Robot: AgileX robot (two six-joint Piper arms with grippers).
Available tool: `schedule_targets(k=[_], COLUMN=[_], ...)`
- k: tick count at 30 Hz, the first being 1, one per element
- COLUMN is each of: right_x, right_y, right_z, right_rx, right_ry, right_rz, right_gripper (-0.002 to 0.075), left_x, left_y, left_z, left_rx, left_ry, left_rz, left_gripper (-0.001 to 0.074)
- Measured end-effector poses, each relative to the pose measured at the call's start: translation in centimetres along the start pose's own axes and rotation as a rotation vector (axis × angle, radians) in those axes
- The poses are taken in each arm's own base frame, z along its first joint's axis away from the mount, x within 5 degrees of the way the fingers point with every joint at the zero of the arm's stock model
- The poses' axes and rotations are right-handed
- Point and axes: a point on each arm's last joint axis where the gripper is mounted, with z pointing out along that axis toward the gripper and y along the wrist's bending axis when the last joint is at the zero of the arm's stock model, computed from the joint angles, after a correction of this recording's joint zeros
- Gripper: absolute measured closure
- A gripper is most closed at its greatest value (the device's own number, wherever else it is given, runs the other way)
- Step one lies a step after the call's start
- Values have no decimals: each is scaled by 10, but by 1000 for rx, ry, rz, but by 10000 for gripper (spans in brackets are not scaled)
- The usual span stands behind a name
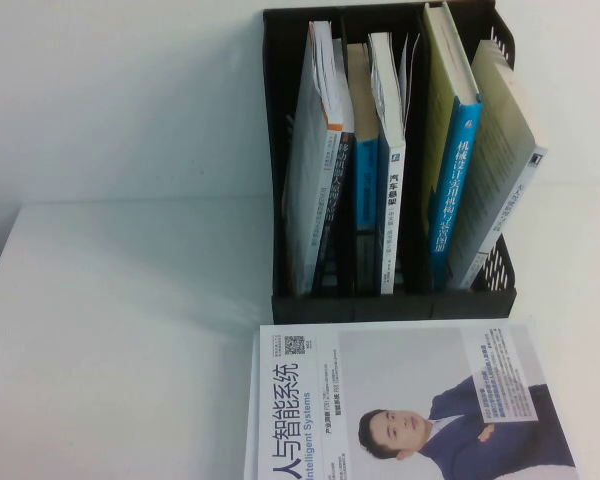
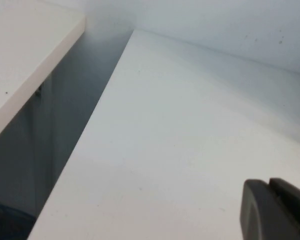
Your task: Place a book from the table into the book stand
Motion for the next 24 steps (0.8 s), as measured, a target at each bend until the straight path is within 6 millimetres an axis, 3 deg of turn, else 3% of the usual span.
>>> schedule_targets(k=[21, 24], right_x=[0, 2], right_y=[0, -3], right_z=[0, -5], right_rx=[0, 63], right_ry=[-2, -27], right_rz=[0, -4], right_gripper=[729, 729], left_x=[0, 0], left_y=[0, 0], left_z=[0, 0], left_rx=[-2, -3], left_ry=[1, 1], left_rz=[12, 14], left_gripper=[737, 737])
